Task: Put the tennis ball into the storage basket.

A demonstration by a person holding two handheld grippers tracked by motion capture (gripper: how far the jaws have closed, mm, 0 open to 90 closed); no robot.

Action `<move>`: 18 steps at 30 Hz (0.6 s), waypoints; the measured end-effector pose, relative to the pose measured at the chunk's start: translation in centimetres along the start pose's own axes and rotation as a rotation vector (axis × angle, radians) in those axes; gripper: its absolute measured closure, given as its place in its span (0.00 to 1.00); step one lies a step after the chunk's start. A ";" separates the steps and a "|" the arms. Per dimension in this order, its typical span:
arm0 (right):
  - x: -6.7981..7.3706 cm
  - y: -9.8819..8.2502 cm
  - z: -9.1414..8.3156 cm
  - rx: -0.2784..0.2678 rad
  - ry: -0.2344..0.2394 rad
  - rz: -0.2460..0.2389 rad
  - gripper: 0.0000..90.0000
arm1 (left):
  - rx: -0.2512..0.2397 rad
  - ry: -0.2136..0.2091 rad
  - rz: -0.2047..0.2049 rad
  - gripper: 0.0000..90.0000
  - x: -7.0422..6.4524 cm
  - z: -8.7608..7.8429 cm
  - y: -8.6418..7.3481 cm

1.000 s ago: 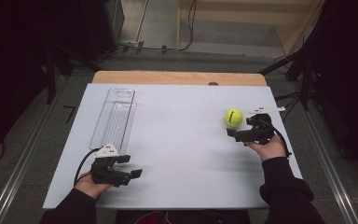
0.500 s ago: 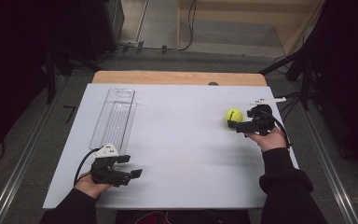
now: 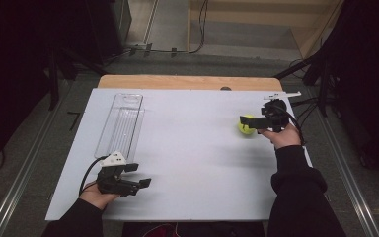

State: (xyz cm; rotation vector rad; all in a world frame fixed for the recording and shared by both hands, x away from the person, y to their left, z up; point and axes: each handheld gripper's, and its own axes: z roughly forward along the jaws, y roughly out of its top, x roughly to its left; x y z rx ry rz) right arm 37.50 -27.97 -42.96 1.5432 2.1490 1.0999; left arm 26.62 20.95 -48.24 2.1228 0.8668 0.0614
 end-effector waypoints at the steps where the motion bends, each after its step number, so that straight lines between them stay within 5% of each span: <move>1: -0.1 0.2 0.1 -0.002 -0.004 0.000 0.00 | 0.002 0.001 -0.001 0.23 0.0 0.0 0.0; 18: -1.6 2.0 2.2 -0.004 -0.038 0.011 0.00 | 0.015 0.010 -0.008 0.23 0.1 -0.1 -0.4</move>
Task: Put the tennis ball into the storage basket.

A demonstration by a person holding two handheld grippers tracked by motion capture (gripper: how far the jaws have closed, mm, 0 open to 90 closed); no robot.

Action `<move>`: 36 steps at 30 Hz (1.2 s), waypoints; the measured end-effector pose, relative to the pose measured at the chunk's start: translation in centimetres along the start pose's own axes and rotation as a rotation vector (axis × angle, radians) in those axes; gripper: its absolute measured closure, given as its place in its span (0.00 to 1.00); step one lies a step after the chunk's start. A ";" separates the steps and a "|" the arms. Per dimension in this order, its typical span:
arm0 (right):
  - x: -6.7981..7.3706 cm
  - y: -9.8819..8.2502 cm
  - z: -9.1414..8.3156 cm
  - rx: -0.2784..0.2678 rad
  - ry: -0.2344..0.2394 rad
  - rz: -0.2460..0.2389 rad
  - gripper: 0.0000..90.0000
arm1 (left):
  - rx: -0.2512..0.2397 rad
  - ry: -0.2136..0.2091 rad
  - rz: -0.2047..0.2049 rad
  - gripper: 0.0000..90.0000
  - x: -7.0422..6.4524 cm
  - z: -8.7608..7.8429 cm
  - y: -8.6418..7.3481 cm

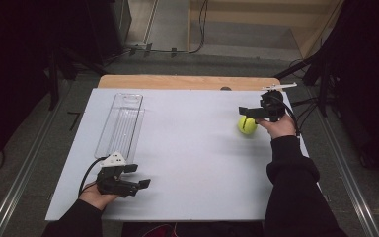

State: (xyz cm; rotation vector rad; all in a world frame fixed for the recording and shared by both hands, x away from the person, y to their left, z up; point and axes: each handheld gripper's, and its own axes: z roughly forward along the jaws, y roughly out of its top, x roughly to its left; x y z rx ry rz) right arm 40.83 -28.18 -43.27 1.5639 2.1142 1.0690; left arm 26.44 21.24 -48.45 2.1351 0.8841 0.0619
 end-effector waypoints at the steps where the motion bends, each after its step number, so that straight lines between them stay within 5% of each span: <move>1: 0.0 0.0 0.1 0.002 -0.005 0.001 0.00 | 0.000 0.000 0.000 0.23 0.0 0.0 0.0; 36: -0.2 -1.6 2.8 0.114 -0.016 0.019 0.00 | -0.003 -0.006 -0.002 0.23 0.1 -0.1 -0.1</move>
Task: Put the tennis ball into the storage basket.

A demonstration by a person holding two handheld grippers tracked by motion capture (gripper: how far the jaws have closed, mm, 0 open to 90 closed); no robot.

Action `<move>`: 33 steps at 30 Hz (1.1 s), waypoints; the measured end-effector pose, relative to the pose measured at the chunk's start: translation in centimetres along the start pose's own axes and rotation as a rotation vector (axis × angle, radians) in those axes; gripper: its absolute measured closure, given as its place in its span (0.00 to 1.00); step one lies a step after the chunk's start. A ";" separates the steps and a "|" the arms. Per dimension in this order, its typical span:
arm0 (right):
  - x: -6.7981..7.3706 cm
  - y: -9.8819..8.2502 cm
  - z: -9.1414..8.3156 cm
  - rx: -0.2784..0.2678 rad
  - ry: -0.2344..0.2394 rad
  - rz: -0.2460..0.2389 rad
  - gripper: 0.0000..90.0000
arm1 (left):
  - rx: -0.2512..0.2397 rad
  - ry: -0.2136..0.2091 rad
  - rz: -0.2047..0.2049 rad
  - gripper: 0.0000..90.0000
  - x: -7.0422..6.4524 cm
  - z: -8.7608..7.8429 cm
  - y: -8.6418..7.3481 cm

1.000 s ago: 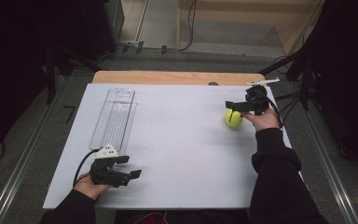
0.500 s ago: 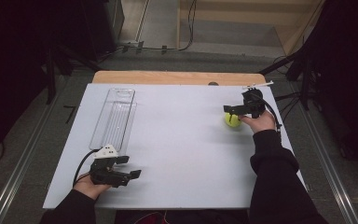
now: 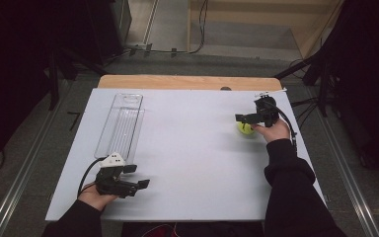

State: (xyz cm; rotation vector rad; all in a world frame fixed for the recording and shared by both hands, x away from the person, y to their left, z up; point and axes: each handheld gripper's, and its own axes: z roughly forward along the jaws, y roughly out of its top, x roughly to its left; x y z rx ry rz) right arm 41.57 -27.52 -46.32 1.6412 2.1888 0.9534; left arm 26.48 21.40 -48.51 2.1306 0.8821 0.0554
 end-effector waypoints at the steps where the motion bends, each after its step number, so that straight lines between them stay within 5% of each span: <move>1: 0.0 -0.1 0.0 0.001 -0.001 -0.001 0.00 | -0.001 0.000 -0.002 0.23 0.0 0.0 0.0; 33: -0.2 -2.1 2.1 0.069 -0.031 -0.004 0.00 | 0.003 -0.006 0.010 0.23 -0.1 0.0 0.1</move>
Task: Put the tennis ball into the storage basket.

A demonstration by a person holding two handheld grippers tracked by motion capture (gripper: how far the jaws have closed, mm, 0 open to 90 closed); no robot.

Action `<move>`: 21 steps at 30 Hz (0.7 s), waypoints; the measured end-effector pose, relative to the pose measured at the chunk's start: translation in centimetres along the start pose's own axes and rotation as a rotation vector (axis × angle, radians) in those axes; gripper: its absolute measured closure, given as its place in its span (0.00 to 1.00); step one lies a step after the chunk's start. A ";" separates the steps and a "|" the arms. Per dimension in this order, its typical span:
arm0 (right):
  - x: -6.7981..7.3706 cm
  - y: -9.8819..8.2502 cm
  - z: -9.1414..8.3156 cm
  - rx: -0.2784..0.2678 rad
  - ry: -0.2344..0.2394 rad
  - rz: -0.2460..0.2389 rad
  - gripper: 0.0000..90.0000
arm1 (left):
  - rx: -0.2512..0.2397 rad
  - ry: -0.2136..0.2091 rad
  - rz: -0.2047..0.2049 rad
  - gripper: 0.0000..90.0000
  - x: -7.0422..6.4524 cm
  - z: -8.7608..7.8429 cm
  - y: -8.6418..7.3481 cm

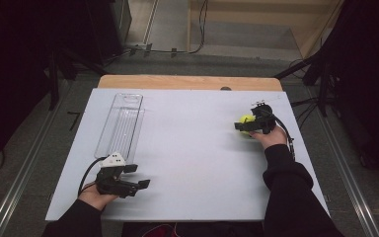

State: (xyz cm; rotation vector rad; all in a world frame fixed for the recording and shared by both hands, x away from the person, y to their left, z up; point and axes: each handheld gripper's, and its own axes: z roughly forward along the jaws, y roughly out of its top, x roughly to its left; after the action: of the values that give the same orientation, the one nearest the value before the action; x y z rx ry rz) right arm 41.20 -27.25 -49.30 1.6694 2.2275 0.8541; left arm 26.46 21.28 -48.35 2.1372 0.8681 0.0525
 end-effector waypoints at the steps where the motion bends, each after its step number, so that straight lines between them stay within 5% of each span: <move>1: 0.0 0.0 0.0 0.002 0.000 0.001 0.00 | 0.000 0.000 0.001 0.23 0.0 0.0 0.0; 8: 0.2 -0.1 0.2 0.009 -0.001 -0.001 0.00 | 0.000 0.000 0.001 0.23 0.0 0.0 0.0; 21: -0.1 -0.3 -0.1 -0.009 -0.003 0.000 0.24 | 0.000 0.000 0.000 0.23 0.0 0.0 0.0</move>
State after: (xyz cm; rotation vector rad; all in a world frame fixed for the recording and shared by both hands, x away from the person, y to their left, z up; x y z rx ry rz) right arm 40.93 -27.47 -49.47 1.6663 2.2187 0.8598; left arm 26.46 21.28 -48.36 2.1376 0.8678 0.0523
